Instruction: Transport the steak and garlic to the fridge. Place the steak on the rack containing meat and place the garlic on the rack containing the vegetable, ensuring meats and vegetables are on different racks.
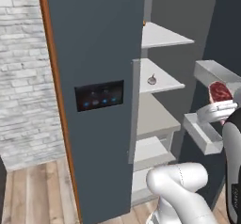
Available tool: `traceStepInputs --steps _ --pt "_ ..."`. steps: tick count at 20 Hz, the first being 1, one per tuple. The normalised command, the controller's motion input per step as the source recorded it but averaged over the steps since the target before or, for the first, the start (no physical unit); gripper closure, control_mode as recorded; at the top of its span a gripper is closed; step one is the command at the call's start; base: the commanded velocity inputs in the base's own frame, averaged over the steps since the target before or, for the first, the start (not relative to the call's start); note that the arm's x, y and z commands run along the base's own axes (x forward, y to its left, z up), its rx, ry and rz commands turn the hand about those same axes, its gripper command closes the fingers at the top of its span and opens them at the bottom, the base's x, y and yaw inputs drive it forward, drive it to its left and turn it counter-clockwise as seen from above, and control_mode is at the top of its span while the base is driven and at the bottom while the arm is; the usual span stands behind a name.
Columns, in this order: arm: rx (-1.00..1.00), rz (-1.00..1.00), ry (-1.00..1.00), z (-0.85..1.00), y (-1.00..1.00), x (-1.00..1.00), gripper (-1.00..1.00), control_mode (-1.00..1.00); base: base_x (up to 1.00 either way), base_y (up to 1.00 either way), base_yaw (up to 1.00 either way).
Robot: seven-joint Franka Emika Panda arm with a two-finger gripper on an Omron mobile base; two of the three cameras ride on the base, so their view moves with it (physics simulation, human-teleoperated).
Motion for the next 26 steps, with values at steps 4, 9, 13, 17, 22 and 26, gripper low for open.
traceStepInputs --steps 4,9,13,17,22,26 --pt "0.00 0.00 0.00 0.00 0.00 0.00 1.00 1.00 1.00 -0.19 -0.09" --pt "0.00 0.00 0.00 0.00 0.00 0.00 1.00 1.00 0.84 -0.28 -0.05" --pt "0.00 0.00 0.00 0.00 0.00 0.00 1.00 1.00 0.92 -0.36 -0.01" --pt "0.00 0.00 0.00 0.00 0.00 0.00 1.00 1.00 0.81 -0.39 0.09" --pt "0.00 0.00 0.00 0.00 0.00 0.00 1.00 1.00 0.59 -0.33 0.21" --pt "0.00 0.00 0.00 0.00 0.00 0.00 1.00 1.00 0.04 -0.46 0.11"
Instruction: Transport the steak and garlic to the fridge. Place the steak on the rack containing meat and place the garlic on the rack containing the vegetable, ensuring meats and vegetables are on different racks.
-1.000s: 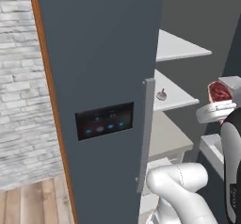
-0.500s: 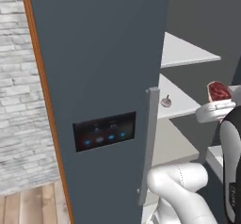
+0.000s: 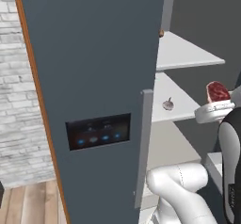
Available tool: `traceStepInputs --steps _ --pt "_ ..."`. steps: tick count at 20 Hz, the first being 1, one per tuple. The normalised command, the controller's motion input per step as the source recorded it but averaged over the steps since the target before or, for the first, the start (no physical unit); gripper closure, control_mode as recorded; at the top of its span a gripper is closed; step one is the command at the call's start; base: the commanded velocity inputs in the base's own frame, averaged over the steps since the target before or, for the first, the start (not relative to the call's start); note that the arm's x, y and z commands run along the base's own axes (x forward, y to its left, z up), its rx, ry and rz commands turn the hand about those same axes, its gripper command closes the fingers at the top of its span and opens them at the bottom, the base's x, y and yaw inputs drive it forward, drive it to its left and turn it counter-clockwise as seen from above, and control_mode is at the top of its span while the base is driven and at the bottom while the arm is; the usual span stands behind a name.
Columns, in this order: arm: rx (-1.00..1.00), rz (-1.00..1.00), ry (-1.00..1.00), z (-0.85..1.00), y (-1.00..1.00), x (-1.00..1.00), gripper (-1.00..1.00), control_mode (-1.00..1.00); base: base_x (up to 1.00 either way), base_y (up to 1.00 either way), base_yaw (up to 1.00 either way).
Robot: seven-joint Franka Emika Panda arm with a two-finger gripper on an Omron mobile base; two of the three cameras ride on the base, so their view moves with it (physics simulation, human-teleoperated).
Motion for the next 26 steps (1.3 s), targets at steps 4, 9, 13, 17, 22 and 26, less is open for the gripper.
traceStepInputs --steps 4,9,13,17,22,26 --pt "0.00 0.00 0.00 0.00 0.00 0.00 1.00 1.00 0.02 -0.44 0.00" --pt "0.00 0.00 0.00 0.00 0.00 0.00 1.00 1.00 0.97 -0.05 0.00" --pt "0.00 0.00 0.00 0.00 0.00 0.00 1.00 1.00 1.00 -0.01 -0.06" --pt "0.00 0.00 0.00 0.00 0.00 0.00 1.00 1.00 0.78 0.00 -0.08" --pt "-0.03 0.02 -0.10 0.44 0.00 0.09 1.00 -1.00 0.00 0.00 0.00" --pt "-0.03 0.00 -0.12 0.33 0.00 0.30 1.00 -1.00 0.00 0.00 0.00"
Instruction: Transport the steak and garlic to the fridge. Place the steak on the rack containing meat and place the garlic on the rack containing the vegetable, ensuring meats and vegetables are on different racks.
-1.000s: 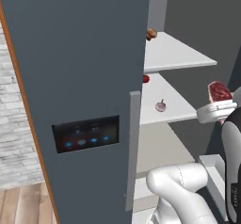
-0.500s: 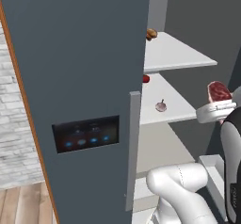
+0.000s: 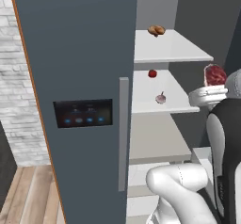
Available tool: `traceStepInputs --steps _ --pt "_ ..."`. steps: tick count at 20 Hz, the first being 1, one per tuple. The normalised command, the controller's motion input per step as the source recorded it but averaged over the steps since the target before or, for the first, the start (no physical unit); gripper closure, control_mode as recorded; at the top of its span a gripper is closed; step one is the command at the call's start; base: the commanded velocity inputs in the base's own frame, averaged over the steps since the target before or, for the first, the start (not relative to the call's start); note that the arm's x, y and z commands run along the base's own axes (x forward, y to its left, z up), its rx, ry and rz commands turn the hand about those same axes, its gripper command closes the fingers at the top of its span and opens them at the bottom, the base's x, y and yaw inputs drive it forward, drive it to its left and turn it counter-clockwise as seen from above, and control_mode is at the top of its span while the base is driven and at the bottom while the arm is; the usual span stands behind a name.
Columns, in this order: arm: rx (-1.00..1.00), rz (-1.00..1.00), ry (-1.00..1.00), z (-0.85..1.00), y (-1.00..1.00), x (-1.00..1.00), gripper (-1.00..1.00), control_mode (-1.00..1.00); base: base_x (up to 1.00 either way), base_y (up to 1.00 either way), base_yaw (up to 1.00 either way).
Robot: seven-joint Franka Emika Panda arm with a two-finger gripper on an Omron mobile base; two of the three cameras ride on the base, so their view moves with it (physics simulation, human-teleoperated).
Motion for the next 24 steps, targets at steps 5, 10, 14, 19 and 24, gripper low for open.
traceStepInputs --steps 5,10,14,19,24 --pt "-0.02 0.00 -0.04 0.27 0.00 0.52 1.00 -1.00 0.00 0.00 0.00" --pt "0.00 0.03 -0.07 0.03 -0.15 0.45 1.00 -1.00 0.00 0.00 0.00" --pt "-0.01 0.01 -0.01 0.01 -0.10 0.70 1.00 -1.00 0.00 0.00 0.00" --pt "0.00 0.00 0.00 0.12 -0.14 0.76 1.00 -1.00 0.00 0.00 0.00" --pt "0.00 0.00 -0.02 0.00 -0.35 0.95 1.00 -1.00 0.00 0.00 0.00"
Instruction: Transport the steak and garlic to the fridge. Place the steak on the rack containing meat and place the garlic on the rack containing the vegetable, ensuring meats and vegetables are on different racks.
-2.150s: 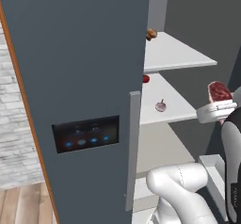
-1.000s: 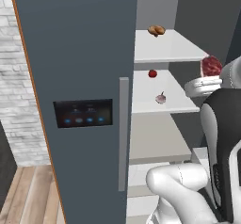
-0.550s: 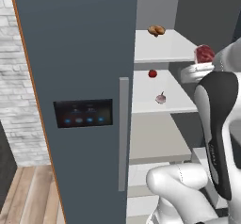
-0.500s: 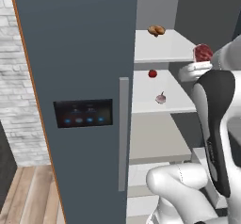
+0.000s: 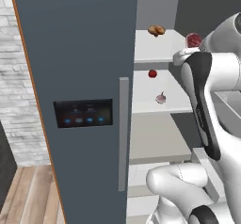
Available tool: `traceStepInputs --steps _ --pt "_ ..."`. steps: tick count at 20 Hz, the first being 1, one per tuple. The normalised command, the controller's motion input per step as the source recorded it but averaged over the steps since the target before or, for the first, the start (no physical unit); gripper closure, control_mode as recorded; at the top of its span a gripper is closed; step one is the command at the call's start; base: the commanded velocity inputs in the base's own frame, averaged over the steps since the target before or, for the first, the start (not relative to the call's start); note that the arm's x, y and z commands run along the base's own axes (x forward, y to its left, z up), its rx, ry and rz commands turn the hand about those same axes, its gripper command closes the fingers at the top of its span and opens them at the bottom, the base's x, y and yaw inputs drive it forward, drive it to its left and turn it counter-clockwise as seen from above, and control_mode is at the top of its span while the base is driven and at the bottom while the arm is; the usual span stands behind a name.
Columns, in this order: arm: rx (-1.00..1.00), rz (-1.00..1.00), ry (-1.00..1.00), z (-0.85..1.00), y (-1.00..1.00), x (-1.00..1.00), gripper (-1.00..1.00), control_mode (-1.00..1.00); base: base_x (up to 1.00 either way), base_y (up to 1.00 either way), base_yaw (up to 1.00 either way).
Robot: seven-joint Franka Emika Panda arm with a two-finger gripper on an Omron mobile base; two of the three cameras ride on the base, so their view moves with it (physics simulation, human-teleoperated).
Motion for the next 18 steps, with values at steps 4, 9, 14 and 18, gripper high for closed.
traceStepInputs --steps 4,9,14,18 --pt "0.00 0.00 0.00 0.00 -0.25 1.00 1.00 -1.00 0.00 0.00 0.00" --pt "0.00 0.00 0.00 0.00 -0.07 1.00 1.00 -1.00 0.00 0.00 0.00" --pt "0.00 0.00 0.07 0.00 0.00 0.98 1.00 -1.00 0.00 0.00 0.00" --pt "0.00 0.00 0.06 -0.04 -0.12 0.73 1.00 -1.00 0.00 0.00 0.00"
